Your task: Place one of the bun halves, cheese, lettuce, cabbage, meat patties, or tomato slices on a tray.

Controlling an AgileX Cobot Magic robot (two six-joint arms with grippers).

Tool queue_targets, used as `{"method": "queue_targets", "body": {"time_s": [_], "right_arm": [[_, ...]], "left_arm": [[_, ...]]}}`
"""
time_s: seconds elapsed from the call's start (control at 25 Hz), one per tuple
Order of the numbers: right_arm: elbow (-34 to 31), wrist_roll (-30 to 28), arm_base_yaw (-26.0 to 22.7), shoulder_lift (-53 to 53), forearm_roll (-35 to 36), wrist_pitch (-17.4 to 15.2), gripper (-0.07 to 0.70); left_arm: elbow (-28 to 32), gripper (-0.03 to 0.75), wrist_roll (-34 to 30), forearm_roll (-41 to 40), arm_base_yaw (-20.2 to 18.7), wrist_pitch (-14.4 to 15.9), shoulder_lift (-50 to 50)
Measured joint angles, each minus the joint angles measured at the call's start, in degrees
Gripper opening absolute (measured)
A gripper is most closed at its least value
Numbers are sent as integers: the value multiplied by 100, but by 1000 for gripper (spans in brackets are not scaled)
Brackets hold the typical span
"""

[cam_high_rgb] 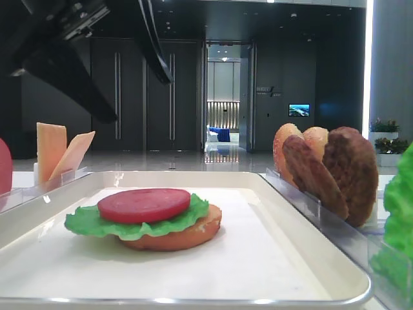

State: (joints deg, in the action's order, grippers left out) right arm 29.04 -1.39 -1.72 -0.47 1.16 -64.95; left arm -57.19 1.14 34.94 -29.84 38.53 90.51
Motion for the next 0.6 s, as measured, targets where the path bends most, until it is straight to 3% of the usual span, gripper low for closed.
{"method": "queue_targets", "body": {"time_s": [0.16,0.28,0.44,0.6], "right_arm": [[0,0,0,0,0,0,472],[0,0,0,0,0,0,472],[0,0,0,0,0,0,472],[0,0,0,0,0,0,472]], "left_arm": [[-527,503,633,-796,0,330,-187],[-1087,503,1106,-1530,0,740,-272],[-1716,503,1899,-2741,0,1487,-290],[-1904,503,2614,-3970,0,2186,-290]]}}
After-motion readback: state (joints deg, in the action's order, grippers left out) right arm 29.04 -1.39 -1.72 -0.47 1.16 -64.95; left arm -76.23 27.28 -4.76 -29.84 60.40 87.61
